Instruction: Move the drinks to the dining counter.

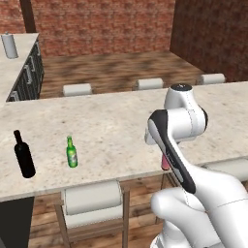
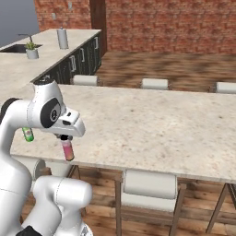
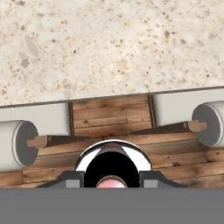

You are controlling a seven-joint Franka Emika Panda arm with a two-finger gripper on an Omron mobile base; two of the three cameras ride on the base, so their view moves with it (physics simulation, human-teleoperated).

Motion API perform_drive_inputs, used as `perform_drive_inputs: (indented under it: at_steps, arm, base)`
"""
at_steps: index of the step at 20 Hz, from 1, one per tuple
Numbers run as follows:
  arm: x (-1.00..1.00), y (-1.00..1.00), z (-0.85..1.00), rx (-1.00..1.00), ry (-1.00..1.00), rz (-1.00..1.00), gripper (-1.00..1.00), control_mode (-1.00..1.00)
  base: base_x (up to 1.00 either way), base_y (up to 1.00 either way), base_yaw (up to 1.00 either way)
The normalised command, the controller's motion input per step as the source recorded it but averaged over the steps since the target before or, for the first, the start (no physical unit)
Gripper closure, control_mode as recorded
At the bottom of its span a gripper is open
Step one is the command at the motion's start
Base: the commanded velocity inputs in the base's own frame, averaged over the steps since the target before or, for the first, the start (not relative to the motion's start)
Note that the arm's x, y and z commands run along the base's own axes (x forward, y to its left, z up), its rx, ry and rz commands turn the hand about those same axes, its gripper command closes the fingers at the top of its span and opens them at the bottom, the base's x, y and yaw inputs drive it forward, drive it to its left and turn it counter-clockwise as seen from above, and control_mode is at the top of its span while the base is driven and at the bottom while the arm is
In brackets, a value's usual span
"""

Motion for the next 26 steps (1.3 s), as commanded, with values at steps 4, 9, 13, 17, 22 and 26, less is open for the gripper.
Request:
perform_drive_inputs:
  at_steps: [4,9,13,17,22,26]
  arm:
    - [0.12,0.13,-0.02,0.00,0.00,0.00,1.00,-1.00]
    - [0.53,0.70,-0.05,0.00,0.00,0.01,1.00,-1.00]
    - [0.55,0.46,0.00,0.03,0.00,0.05,1.00,-1.00]
    - [0.63,0.29,0.00,0.04,0.00,0.08,1.00,-1.00]
    - [0.57,0.48,-0.10,0.00,0.00,0.05,1.00,-1.00]
    - [0.51,0.54,-0.19,0.00,0.00,0.04,1.00,-1.00]
  base:
    - [0.33,0.34,0.00]
    - [0.00,0.00,0.00]
    - [0.00,0.00,0.00]
    - [0.00,0.00,0.00]
    - [0.00,0.00,0.00]
    - [0.00,0.00,0.00]
